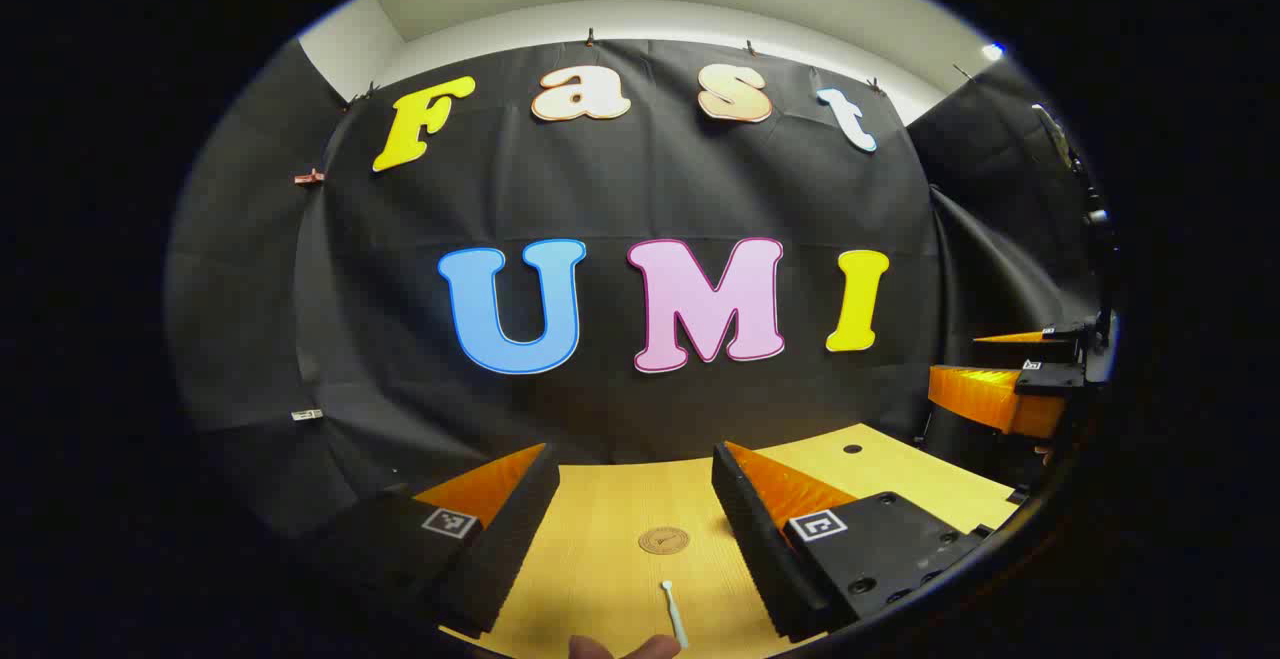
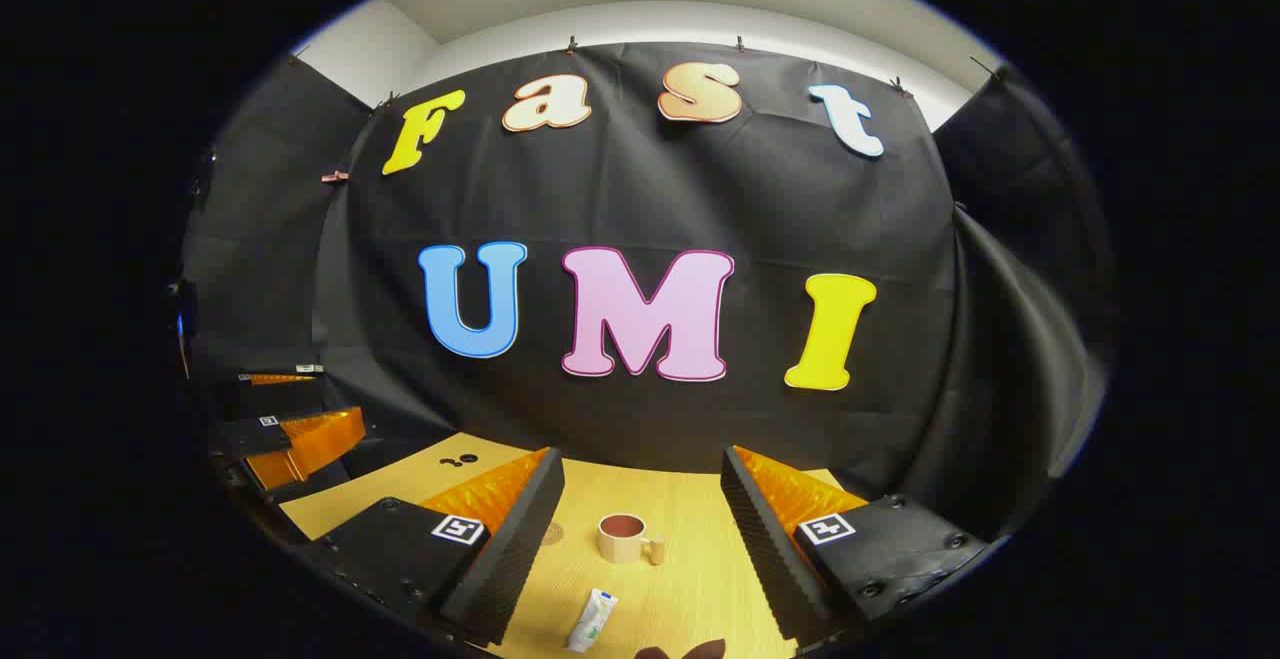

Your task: Put the toothbrush and toothpaste on the desktop into the cup, then pick up the cup and place it on the coaster on the desktop.

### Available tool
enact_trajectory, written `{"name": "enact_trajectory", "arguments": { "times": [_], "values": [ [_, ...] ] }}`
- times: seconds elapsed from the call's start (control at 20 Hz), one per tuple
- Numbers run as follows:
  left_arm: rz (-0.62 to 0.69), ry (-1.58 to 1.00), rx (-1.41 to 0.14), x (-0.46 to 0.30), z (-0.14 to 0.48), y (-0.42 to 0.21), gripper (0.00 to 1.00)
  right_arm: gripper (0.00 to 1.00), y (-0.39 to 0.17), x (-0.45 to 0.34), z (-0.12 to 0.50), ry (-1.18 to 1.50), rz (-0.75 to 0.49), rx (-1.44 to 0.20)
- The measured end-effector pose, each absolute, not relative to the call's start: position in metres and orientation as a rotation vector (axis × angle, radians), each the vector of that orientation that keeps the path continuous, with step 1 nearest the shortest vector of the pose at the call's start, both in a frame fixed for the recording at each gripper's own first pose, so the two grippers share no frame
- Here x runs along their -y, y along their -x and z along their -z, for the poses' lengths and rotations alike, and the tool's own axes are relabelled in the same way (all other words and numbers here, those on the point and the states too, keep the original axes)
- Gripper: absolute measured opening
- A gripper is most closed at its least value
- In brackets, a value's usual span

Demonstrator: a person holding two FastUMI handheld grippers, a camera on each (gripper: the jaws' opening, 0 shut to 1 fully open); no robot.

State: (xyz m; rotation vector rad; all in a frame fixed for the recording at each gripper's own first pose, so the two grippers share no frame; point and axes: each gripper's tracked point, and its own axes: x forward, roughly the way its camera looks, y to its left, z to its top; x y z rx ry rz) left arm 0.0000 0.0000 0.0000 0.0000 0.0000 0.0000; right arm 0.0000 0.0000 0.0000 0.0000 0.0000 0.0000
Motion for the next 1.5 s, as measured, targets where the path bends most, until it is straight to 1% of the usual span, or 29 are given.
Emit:
{"name": "enact_trajectory", "arguments": {
  "times": [0.55, 0.8, 1.2, 1.5],
  "values": [
    [-0.006, 0.001, -0.053, -0.001, 0.019, -0.012, 0.97, 0.96, -0.012, -0.002, 0.019, -0.008, -0.011, -0.052],
    [0.002, 0.005, -0.105, 0.003, 0.039, -0.017, 0.97, 0.97, -0.02, -0.007, 0.039, -0.023, -0.031, -0.111],
    [0.044, 0.028, -0.222, 0.014, 0.091, -0.03, 0.98, 0.97, -0.036, -0.018, 0.103, -0.052, -0.056, -0.283],
    [0.066, 0.048, -0.332, 0.022, 0.143, -0.042, 0.97, 0.97, -0.052, -0.024, 0.178, -0.067, -0.072, -0.479]
  ]
}}
